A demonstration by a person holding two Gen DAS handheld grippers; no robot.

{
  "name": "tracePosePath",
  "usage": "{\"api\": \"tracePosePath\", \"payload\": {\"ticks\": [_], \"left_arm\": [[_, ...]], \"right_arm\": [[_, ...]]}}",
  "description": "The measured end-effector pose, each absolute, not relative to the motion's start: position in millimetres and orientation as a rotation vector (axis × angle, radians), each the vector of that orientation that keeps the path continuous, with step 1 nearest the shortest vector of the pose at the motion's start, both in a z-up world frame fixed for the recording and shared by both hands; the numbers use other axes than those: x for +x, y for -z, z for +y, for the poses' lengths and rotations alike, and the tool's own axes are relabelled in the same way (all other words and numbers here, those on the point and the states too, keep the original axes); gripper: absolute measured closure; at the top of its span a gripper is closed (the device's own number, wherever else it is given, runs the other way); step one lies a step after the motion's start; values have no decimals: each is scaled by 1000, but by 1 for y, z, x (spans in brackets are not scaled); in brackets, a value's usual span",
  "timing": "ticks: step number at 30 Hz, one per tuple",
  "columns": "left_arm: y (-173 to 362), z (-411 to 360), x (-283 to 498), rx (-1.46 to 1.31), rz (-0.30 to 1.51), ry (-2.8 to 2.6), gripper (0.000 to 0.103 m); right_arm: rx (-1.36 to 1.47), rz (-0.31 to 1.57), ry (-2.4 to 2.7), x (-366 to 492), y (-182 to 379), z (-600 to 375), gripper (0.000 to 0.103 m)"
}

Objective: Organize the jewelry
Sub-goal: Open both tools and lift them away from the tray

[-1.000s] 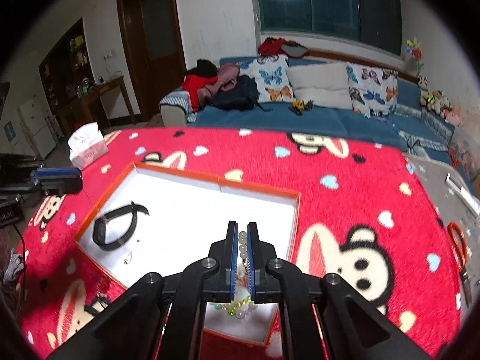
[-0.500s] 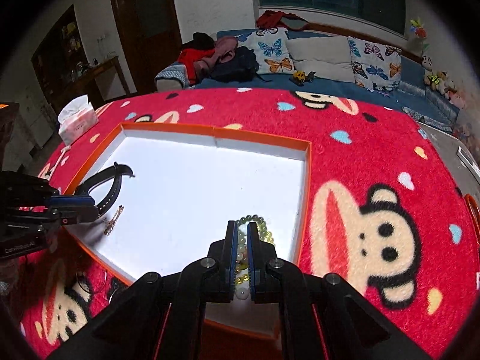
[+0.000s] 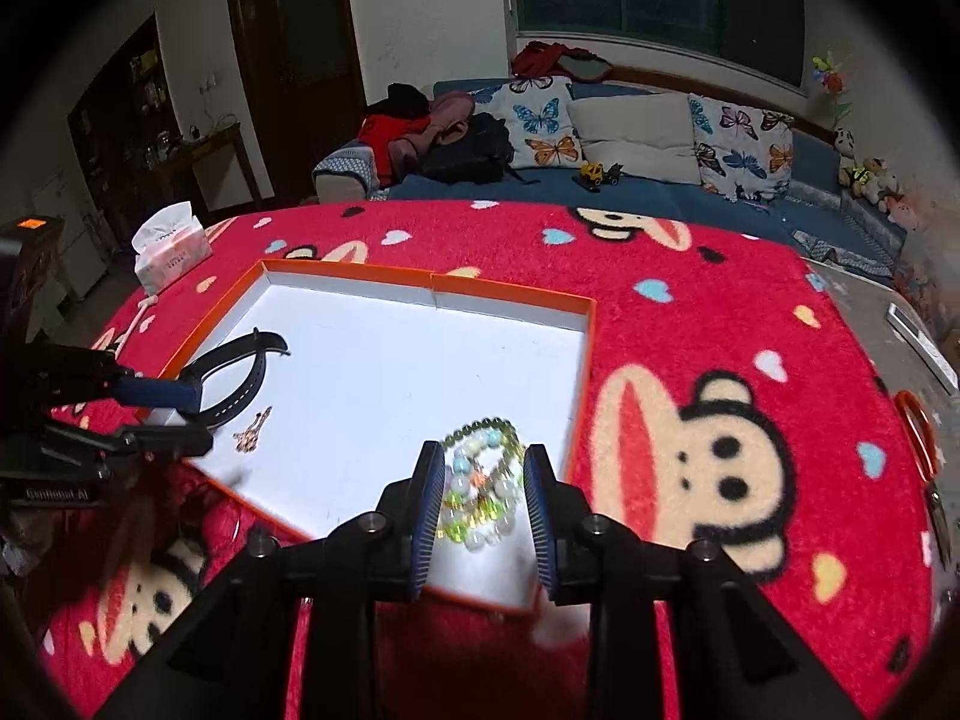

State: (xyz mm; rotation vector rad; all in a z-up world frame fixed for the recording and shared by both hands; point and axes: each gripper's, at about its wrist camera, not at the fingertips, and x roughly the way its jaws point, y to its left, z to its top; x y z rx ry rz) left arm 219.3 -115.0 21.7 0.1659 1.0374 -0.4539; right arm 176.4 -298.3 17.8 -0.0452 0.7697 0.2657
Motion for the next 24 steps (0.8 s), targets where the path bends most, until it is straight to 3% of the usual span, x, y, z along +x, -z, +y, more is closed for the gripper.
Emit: {"api": "tracePosePath", "payload": {"ticks": [9,24], "left_arm": [[-29,-102,180,159,1030,467,56],[-3,-90,158,131,1081,470,56]], "right_arm": [[-20,814,-273,141,1,-308,70],[-35,866,-294,153,24,-300,70]]}}
